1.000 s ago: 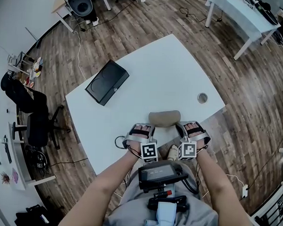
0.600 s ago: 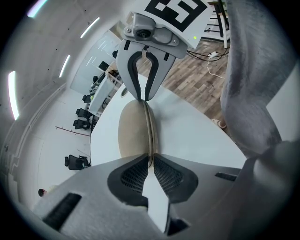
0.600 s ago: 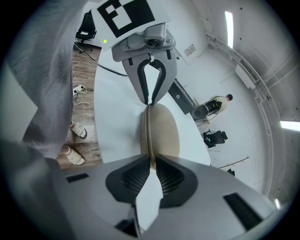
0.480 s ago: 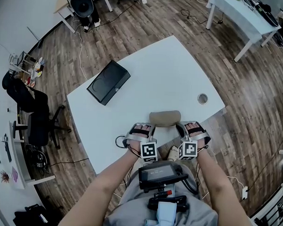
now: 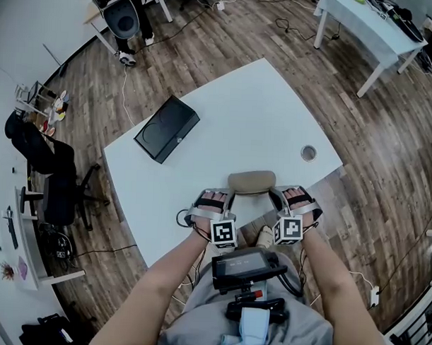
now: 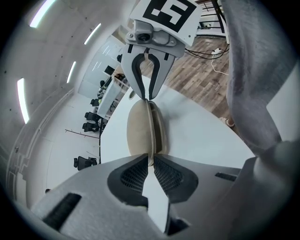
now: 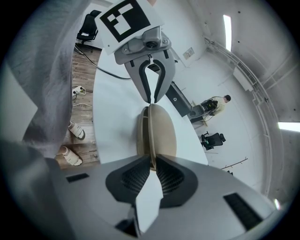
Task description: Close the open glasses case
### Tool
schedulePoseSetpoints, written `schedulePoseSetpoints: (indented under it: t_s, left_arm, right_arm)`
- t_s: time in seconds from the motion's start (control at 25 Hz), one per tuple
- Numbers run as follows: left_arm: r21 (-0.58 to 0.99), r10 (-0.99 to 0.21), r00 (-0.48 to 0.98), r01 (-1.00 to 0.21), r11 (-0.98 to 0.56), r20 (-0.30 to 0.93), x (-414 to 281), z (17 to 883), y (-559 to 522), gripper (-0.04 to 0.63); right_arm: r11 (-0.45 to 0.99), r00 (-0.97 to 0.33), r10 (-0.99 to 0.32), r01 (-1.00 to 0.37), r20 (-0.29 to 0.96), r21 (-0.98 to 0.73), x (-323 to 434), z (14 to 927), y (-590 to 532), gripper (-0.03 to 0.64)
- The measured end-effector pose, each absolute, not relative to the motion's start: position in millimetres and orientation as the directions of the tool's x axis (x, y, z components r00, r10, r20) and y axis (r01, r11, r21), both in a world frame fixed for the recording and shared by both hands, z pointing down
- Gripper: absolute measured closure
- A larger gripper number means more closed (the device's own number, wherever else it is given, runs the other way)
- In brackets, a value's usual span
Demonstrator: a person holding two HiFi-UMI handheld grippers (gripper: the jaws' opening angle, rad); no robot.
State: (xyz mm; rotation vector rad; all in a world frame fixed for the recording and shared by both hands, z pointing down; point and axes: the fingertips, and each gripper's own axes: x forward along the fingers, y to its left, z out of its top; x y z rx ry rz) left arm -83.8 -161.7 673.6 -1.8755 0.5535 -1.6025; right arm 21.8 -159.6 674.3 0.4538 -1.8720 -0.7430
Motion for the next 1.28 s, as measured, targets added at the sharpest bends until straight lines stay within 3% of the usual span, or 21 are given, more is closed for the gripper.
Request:
schedulePoseSetpoints:
  t_s: [0.52, 0.76, 0.88, 1.04, 1.28]
  left_arm:
    - [-0.67, -0.655, 0.198, 0.019, -0.742, 0.73, -98.3, 678.2, -152.7, 0.546]
    - [-0.653, -0.644, 0.191, -0.017, -0.757, 0.741, -104.7, 679.8, -156.1, 0.546]
    - [-0.623, -0.63, 0.182, -0.099, -0.776, 0.755, -115.0, 679.8, -160.4, 0.546]
    - [-0.529, -0.602, 0.221, -0.313, -0.789, 0.767, -127.8, 675.4, -162.1, 0.546]
    - [-0.188, -0.514, 0.472, -0.579, -0.793, 0.716, -117.7, 658.9, -154.4, 0.546]
  right_arm:
    - [0.76, -0.436, -0.61, -0.085, 0.662, 0.644, 31.0, 665.9, -151.0, 0.566]
    - [0.812, -0.475, -0.573, -0.217, 0.668, 0.542, 31.7, 660.8, -146.0, 0.566]
    - [0.825, -0.493, -0.565, -0.314, 0.662, 0.47, 33.2, 654.8, -147.7, 0.566]
    - [0.822, -0.525, -0.561, -0.442, 0.64, 0.358, 32.9, 643.7, -148.3, 0.566]
    - [0.758, -0.6, -0.589, -0.642, 0.542, 0.114, 35.0, 613.3, -151.1, 0.566]
